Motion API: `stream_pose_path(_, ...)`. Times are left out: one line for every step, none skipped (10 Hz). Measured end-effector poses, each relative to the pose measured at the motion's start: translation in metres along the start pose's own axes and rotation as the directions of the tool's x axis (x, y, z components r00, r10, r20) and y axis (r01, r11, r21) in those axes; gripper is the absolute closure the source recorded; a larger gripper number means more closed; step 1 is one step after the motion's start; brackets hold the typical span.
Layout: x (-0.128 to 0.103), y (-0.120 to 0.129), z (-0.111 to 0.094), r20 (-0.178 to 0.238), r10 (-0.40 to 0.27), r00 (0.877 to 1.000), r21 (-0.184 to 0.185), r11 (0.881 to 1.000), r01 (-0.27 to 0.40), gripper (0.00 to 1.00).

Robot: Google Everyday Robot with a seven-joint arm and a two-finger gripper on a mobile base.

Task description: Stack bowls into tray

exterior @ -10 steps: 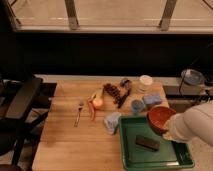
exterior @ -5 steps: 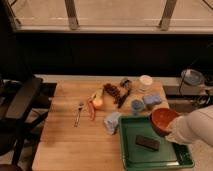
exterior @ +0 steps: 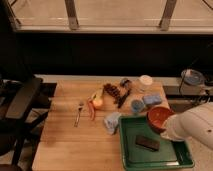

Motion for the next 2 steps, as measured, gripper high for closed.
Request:
stream_pose_path(0.0039,-0.0014,0.0070,-0.001,0.009,1.000,0.005,1.000,-0.009,0.92)
stream_pose_path(0.0094,-0.0029,0.0097,-0.006,0.018,1.000,0.013,1.000,-0.018,0.92)
